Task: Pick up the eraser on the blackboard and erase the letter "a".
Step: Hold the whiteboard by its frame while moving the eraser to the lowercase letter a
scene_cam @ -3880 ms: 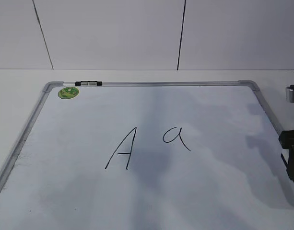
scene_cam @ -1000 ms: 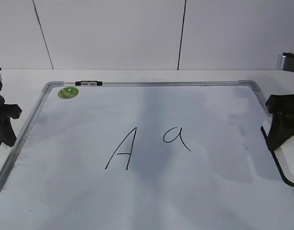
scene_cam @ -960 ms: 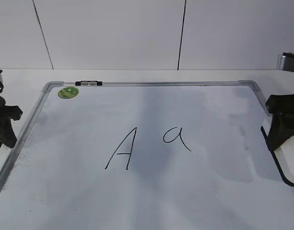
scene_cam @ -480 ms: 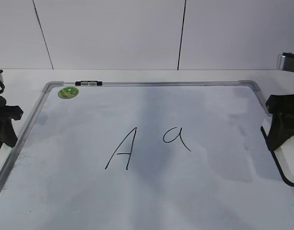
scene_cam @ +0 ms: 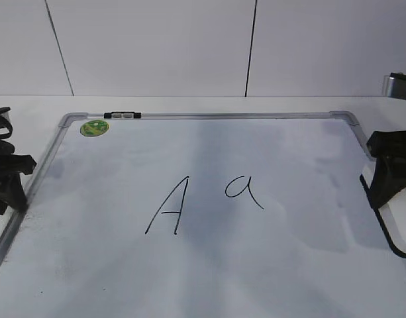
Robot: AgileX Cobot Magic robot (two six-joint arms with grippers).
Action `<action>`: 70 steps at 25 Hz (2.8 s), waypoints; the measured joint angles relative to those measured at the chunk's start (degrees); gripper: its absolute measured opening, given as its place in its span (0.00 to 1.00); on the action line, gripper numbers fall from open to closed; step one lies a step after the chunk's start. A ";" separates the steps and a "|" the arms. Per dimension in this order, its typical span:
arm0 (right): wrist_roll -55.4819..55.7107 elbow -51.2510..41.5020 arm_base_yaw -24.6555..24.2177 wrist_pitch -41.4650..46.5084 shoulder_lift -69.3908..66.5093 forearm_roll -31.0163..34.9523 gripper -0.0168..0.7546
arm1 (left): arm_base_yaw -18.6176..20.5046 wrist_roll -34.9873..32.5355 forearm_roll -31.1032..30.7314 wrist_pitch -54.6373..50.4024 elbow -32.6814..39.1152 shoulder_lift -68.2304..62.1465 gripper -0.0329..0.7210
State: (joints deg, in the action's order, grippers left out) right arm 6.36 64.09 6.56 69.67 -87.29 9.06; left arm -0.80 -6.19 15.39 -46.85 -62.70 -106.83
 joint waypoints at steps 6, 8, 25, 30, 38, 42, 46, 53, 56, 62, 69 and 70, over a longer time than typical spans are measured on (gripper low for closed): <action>0.00 0.00 0.00 0.00 0.00 0.00 0.74 | 0.00 0.00 0.00 0.00 -0.12 -0.26 0.38; 0.00 0.00 0.00 0.00 0.00 0.00 0.74 | 0.00 0.00 0.00 0.00 -0.12 -0.26 0.36; 0.00 0.00 0.00 0.00 0.00 0.00 0.74 | -3.43 0.00 -3.07 -0.11 -0.37 -0.26 0.35; -0.12 0.00 0.00 0.00 0.00 0.00 0.74 | -3.53 0.00 -3.07 -0.18 -0.37 -0.26 0.31; -0.12 0.00 0.00 0.00 0.00 0.00 0.74 | -3.63 0.00 -3.07 -0.37 -0.37 -0.26 0.24; -0.12 0.00 0.00 0.00 0.00 0.00 0.74 | -3.63 0.00 -2.97 -0.59 -0.40 -0.26 0.21; -0.12 0.00 0.00 0.00 0.00 0.00 0.74 | -3.63 0.00 -3.19 -0.73 -0.50 -0.26 0.18; -0.12 0.00 0.00 0.00 0.00 0.00 0.74 | -3.63 0.00 -3.19 -0.73 -0.50 -0.26 0.17; -0.12 0.00 0.00 0.00 0.00 0.00 0.74 | -3.63 0.00 -3.28 -0.73 -0.50 -0.26 0.17; -0.12 0.00 0.00 0.00 0.00 0.00 0.74 | -3.63 0.63 -3.42 -0.87 -0.62 -0.26 0.07; -0.12 0.00 0.00 0.00 0.00 0.00 0.74 | -3.63 0.96 -3.42 -0.87 -0.62 -0.26 0.07; -0.12 0.00 0.00 0.00 0.00 0.00 0.74 | -3.63 0.96 -3.42 -0.87 -0.62 -0.26 0.07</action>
State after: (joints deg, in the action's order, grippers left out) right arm 6.24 64.09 6.56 69.67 -87.29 9.06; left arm -4.43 -5.24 11.97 -47.71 -63.32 -107.10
